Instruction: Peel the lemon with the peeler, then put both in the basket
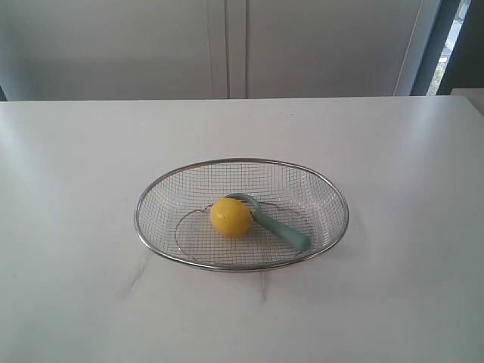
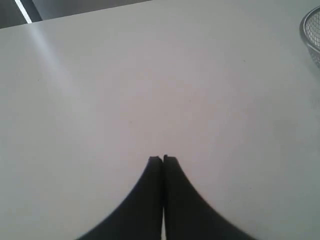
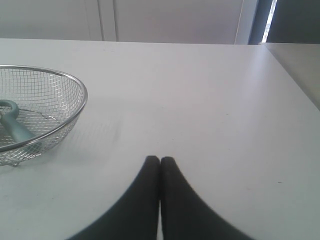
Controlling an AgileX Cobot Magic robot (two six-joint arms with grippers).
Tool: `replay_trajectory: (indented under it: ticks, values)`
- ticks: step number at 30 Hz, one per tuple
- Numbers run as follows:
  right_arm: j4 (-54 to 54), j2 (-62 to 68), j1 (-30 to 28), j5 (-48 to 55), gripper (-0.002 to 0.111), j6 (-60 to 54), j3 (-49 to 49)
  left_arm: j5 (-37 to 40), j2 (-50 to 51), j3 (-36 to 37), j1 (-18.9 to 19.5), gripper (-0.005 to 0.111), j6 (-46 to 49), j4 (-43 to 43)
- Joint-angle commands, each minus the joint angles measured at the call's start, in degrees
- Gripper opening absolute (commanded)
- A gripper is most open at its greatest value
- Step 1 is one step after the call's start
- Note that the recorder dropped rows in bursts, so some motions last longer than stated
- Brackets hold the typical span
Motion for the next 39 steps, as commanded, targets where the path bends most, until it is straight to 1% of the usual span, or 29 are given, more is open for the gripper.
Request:
replay_trajectory:
  ticks: [1,18,24,39]
  values:
    - [0.0,-0.2,0.3,-0.5,0.0,-0.4,0.1,-0.3,-0.3,0.3,-0.3,0.0,0.1,0.2]
    - [0.0,-0.2,0.3,-0.5,0.0,-0.4,0.1,0.1,-0.3,0.3,-0.3,0.0,-0.2,0.0]
    - [0.0,-0.2,0.3,-0.5,0.0,-0.4,0.1,0.1,-0.3,0.3,-0.3,0.0,-3.4,0.1]
    - [0.0,-0.2,0.3,-0.5,0.0,-0.4,0.1,-0.3,-0.3,0.3,-0.3,0.0,-3.6,0.1]
